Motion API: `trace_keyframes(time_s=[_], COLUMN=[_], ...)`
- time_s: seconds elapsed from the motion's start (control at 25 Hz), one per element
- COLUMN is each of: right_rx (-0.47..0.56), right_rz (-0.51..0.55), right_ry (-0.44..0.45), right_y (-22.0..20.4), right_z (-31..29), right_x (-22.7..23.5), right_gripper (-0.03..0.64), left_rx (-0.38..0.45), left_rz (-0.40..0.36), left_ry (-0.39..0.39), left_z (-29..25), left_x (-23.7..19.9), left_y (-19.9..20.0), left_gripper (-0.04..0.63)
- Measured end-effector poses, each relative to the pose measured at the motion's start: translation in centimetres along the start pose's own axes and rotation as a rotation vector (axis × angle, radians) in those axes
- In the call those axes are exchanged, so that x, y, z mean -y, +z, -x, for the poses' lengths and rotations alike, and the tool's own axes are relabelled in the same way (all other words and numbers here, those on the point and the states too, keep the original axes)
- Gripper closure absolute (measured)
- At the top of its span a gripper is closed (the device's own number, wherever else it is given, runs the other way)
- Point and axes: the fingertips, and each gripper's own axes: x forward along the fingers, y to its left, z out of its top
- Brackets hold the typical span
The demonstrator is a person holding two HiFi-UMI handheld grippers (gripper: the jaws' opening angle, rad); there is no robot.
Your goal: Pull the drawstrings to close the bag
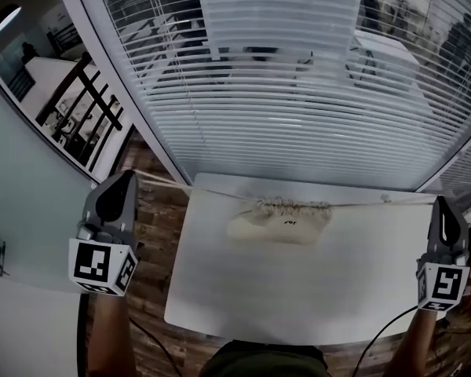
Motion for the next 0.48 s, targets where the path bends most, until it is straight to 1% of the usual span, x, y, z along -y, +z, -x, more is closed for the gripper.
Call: trace_keyframes(time_s=[0.12,0.36,0.48], right_rx=[0.002,0.003,-0.003], right_rz=[-0.003,0.002,-0.004], right_ry=[-0.003,0.005,0.005], right_y=[0.1,0.3,0.5], right_z=[-0.4,-0.5,-0.5], right_x=[-0.1,-0.2,0.0], right_gripper=[0.601,0.601,0.601], left_rx=[0.015,0.027,0.024], left_rz=[0.013,0.073,0.075], left_ry=[0.0,-0.004,-0.002], left_z=[-0.6,-1.4,-1.4], left_x=[-0.2,-0.7,-0.6], left_y=[0.4,0.4,0.5], left_gripper=[0.581,0.581,0.581])
